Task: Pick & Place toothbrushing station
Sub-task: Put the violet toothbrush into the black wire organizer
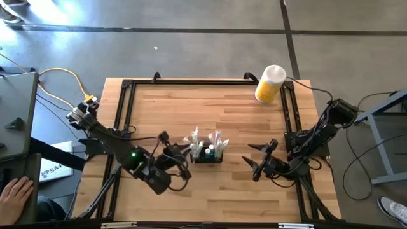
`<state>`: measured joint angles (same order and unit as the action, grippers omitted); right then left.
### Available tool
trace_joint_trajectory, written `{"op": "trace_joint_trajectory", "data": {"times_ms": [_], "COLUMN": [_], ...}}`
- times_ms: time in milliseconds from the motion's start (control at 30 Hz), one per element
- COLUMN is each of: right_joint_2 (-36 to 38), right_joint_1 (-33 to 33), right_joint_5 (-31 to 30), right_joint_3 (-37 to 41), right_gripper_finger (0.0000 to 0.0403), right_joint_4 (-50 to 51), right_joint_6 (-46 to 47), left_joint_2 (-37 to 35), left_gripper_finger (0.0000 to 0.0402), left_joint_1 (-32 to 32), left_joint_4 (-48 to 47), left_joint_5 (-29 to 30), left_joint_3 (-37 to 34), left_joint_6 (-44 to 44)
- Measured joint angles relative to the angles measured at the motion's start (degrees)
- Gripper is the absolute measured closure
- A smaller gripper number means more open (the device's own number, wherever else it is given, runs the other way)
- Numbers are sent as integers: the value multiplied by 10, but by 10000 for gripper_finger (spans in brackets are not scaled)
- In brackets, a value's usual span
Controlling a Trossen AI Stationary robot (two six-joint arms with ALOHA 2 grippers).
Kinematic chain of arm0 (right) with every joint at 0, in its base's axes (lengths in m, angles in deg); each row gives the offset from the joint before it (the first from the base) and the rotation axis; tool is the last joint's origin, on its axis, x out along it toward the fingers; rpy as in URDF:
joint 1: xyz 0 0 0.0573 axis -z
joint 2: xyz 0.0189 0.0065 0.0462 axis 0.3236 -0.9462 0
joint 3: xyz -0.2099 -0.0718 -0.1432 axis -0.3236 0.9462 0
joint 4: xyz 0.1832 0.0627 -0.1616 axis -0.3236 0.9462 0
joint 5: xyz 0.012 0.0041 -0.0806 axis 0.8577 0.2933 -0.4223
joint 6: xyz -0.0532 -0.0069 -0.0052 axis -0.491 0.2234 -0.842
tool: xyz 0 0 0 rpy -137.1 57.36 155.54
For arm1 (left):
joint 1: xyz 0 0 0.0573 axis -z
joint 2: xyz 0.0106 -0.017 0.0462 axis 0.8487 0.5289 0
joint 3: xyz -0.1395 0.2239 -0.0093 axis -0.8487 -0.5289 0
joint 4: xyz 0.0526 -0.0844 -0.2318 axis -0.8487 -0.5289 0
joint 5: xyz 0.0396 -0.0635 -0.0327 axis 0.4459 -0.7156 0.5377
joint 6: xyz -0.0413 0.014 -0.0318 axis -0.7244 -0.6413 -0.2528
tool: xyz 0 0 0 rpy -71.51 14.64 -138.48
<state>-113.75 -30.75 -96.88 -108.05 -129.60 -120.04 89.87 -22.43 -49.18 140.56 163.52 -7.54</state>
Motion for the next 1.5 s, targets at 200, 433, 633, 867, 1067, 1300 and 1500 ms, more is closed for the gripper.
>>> {"op": "trace_joint_trajectory", "data": {"times_ms": [200, 433, 633, 867, 1067, 1300, 1500], "right_joint_2": [0, 0, 0, 0, 0, 0, 0], "right_joint_1": [6, 6, 7, 7, 7, 7, 7], "right_joint_5": [-17, -17, -15, -15, -14, -14, -14], "right_joint_3": [0, 0, 0, 0, 0, 0, 0], "right_gripper_finger": [144, 144, 144, 144, 144, 144, 144], "right_joint_4": [9, 16, 18, 45, 82, 81, 82], "right_joint_6": [-1, 1, 1, 15, 40, 44, 44], "left_joint_2": [-15, -15, -21, -35, -55, -83, -91], "left_gripper_finger": [400, 400, 400, 400, 400, 400, 400], "left_joint_1": [-15, -47, -82, -104, -105, -105, -105], "left_joint_4": [-131, -182, -196, -215, -229, -290, -332], "left_joint_5": [-15, -90, -125, -138, -146, -151, -150], "left_joint_3": [0, 0, 0, -1, -1, 0, 0], "left_joint_6": [-114, -132, -104, -104, -100, -130, -150]}}
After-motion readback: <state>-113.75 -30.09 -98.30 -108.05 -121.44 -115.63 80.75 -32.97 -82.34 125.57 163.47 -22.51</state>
